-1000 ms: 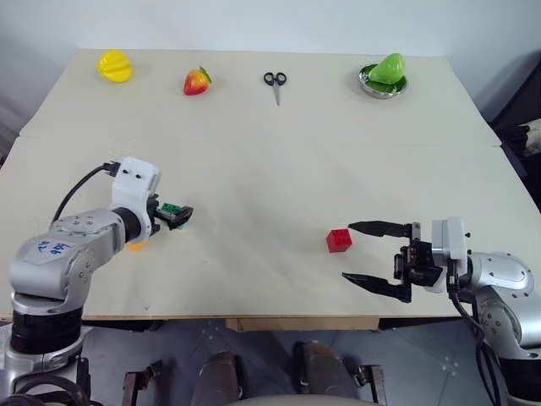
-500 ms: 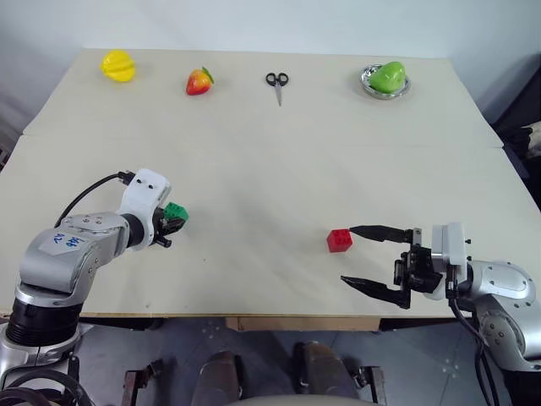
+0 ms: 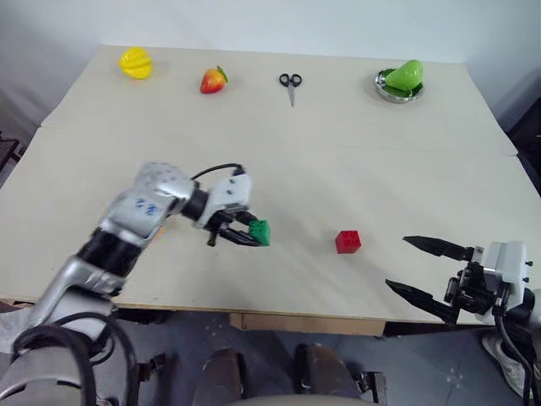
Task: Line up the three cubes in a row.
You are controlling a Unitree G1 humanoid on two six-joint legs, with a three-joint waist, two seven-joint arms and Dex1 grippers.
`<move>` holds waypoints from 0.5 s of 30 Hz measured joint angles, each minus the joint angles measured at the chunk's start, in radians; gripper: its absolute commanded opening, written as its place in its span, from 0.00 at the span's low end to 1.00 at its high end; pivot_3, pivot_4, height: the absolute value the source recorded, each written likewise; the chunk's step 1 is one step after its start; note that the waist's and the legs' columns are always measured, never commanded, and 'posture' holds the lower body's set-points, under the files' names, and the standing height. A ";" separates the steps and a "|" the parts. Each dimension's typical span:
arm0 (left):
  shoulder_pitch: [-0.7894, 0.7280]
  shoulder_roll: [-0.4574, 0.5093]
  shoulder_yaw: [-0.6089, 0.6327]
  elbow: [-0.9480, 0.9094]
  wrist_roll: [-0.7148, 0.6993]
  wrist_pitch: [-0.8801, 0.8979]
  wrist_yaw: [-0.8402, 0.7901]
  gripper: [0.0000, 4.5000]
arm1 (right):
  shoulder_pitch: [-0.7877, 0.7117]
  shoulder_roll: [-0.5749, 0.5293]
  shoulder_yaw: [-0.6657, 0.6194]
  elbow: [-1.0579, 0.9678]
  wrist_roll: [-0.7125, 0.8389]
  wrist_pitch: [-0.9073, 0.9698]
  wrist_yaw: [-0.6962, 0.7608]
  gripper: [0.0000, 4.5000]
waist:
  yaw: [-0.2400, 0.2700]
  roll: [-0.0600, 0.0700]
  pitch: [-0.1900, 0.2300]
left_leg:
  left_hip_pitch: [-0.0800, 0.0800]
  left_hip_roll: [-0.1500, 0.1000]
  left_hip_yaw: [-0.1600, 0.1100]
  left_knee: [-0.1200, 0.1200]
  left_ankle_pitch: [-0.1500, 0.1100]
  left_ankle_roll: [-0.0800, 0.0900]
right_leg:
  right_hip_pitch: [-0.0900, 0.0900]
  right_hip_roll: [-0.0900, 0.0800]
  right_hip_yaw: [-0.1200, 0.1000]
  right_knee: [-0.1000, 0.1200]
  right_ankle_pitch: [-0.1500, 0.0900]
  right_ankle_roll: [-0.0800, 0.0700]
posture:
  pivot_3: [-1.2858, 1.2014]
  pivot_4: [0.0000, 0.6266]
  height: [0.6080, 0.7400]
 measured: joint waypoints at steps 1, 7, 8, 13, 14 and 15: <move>-0.020 -0.039 -0.012 0.038 0.035 -0.028 0.023 0.33 | 0.013 0.004 -0.005 -0.013 0.000 0.000 -0.008 1.00 | -0.001 0.000 0.000 | -0.001 0.000 0.000 0.001 0.000 0.001 | 0.000 0.000 0.000 -0.001 0.001 0.001 | 0.52 0.24 1.00; -0.107 -0.187 -0.088 0.173 0.173 -0.094 0.046 0.33 | 0.083 0.034 -0.014 -0.086 0.001 0.001 -0.041 1.00 | -0.006 0.000 0.000 | -0.001 0.000 0.002 0.002 -0.001 0.001 | -0.001 0.000 0.002 -0.002 0.001 0.003 | 0.52 0.24 1.00; -0.122 -0.207 -0.090 0.192 0.188 -0.095 0.048 0.33 | 0.092 0.034 -0.014 -0.096 0.002 0.000 -0.043 1.00 | -0.005 0.000 0.000 | -0.001 0.000 0.002 0.002 -0.001 0.001 | -0.001 0.000 0.002 -0.002 0.001 0.003 | 0.52 0.24 1.00; -0.166 -0.271 -0.092 0.247 0.244 -0.089 0.059 0.33 | 0.112 0.054 -0.012 -0.100 0.000 -0.007 -0.045 1.00 | -0.003 0.000 0.000 | -0.002 0.000 0.001 0.003 -0.001 0.002 | -0.001 0.000 0.002 -0.002 0.002 0.003 | 0.52 0.24 1.00; -0.166 -0.275 -0.094 0.246 0.248 -0.080 0.052 0.33 | 0.114 0.057 -0.009 -0.099 -0.002 -0.013 -0.044 1.00 | -0.003 0.000 0.000 | -0.002 0.000 0.001 0.003 -0.001 0.002 | -0.001 0.000 0.002 -0.002 0.002 0.003 | 0.52 0.24 1.00; -0.166 -0.277 -0.094 0.244 0.251 -0.071 0.046 0.33 | 0.118 0.058 -0.005 -0.099 -0.005 -0.020 -0.041 1.00 | -0.003 0.000 0.000 | -0.002 0.000 0.001 0.003 -0.001 0.002 | -0.001 0.000 0.002 -0.002 0.002 0.003 | 0.52 0.24 1.00</move>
